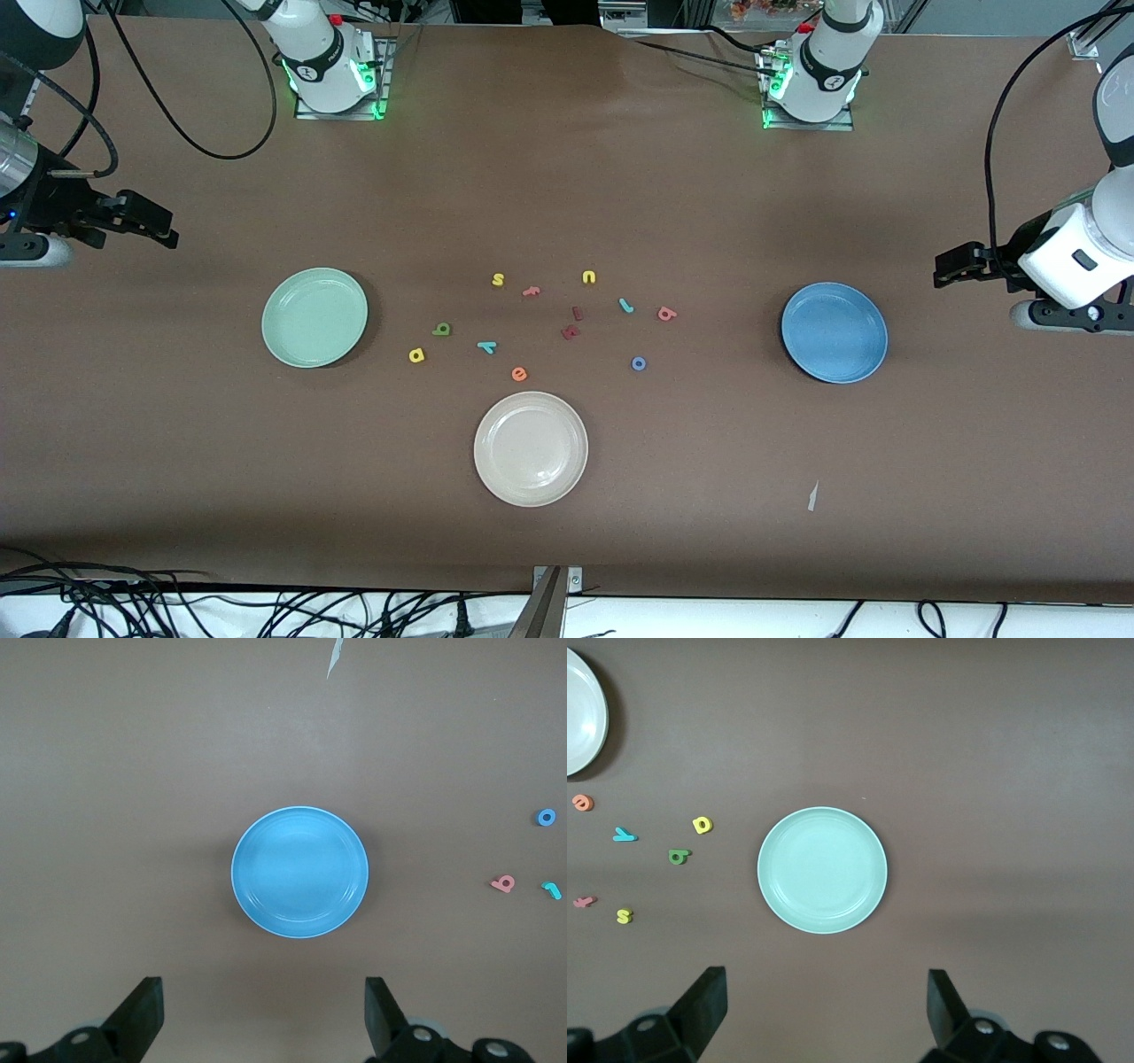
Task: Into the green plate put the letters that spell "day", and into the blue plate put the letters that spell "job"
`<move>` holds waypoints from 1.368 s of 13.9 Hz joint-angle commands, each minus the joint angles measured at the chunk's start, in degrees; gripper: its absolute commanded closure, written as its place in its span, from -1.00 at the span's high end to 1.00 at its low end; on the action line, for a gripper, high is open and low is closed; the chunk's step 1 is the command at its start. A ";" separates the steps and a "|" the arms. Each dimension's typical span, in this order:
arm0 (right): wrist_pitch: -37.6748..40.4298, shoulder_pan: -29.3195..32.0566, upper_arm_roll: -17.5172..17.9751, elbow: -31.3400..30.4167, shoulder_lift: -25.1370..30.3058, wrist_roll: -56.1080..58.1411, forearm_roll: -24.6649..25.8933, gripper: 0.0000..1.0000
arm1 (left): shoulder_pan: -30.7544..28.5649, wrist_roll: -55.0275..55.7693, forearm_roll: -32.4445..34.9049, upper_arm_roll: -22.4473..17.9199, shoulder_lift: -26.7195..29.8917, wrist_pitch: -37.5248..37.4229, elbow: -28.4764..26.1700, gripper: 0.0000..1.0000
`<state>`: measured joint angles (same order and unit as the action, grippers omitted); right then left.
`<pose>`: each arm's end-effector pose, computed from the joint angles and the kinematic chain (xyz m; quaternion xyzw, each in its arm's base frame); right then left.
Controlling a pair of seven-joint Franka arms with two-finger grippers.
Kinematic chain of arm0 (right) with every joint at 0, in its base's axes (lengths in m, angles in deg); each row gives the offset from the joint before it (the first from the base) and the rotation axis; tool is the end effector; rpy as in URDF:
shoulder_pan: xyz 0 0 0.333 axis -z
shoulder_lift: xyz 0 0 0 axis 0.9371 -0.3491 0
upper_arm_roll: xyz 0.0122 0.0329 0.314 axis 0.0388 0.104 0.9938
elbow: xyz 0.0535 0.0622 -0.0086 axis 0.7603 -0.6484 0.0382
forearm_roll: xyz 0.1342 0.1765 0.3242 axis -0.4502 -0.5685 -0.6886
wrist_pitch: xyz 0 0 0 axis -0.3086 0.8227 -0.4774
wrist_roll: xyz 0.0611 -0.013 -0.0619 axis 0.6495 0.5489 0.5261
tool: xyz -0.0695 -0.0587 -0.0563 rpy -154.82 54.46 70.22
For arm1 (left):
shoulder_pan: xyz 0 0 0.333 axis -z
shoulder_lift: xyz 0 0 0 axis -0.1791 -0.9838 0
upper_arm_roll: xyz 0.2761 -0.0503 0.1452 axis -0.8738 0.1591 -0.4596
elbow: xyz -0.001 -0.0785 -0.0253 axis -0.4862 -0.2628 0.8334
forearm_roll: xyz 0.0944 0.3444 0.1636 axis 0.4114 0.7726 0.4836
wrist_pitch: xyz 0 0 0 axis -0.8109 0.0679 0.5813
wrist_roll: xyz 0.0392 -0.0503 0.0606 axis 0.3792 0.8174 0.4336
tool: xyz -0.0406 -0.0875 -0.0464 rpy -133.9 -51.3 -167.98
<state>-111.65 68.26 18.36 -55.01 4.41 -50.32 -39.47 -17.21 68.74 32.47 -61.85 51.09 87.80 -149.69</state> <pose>0.5716 -0.0022 0.5703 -0.9999 -0.0009 0.0051 0.0109 0.6112 -0.0004 0.5353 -0.9982 0.0224 0.0555 0.0023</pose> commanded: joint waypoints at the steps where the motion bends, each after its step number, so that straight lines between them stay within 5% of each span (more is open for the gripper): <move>1: 0.32 -0.09 -0.23 -0.07 0.47 0.05 -0.62 1.00 | 0.21 -1.20 -0.47 -0.28 0.83 0.13 -0.72 1.00; 19: -1.96 -0.18 0.21 -0.16 0.74 -0.13 0.26 1.00 | 0.21 -1.20 -0.47 -0.28 0.83 0.13 -0.81 1.00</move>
<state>-113.44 68.08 18.59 -55.01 4.43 -50.35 -39.42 -17.18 68.74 32.47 -61.84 51.09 87.80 -149.71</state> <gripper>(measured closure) 0.000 0.000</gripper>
